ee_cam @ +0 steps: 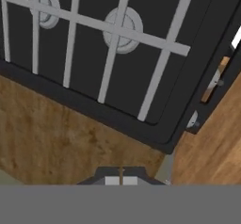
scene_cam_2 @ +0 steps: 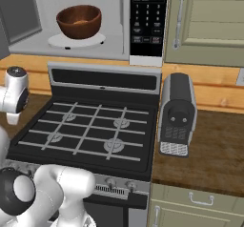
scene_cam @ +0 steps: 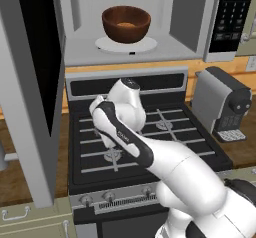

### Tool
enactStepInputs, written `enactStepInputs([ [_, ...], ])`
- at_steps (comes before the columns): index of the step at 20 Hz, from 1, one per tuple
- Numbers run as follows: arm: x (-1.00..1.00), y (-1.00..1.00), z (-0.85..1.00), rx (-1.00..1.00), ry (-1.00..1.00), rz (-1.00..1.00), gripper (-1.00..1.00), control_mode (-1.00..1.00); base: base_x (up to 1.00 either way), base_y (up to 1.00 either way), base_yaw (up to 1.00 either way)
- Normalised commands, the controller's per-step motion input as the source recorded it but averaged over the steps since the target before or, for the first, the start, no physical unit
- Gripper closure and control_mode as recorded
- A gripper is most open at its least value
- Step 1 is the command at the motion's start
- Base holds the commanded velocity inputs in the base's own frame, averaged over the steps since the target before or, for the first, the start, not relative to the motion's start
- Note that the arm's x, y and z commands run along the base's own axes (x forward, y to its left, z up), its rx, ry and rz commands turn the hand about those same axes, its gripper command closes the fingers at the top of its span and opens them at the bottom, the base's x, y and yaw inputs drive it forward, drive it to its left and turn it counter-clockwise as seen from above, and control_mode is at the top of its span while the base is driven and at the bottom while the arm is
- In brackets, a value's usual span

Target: Open the microwave, place the bowl with waffle inside the microwave, then close the microwave door and turn it on.

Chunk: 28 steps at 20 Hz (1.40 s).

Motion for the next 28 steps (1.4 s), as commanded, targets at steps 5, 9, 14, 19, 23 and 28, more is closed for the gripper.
enactStepInputs([
  [5,0.07,0.30,-0.44,-0.20,0.14,0.04,1.00,-1.00,0.00,0.00,0.00],
  [9,0.00,0.23,-0.03,-0.13,0.00,0.02,1.00,-1.00,0.00,0.00,0.00],
  [14,-0.01,0.07,-0.01,-0.24,-0.21,0.01,1.00,-1.00,0.00,0.00,0.00],
  [19,0.00,0.00,0.00,-0.35,-0.45,0.00,1.00,-1.00,0.00,0.00,0.00],
  [23,0.00,0.00,0.00,-0.34,-0.37,0.00,1.00,-1.00,0.00,0.00,0.00],
  [28,0.00,0.03,0.08,-0.36,-0.18,0.00,1.00,-1.00,0.00,0.00,0.00],
])
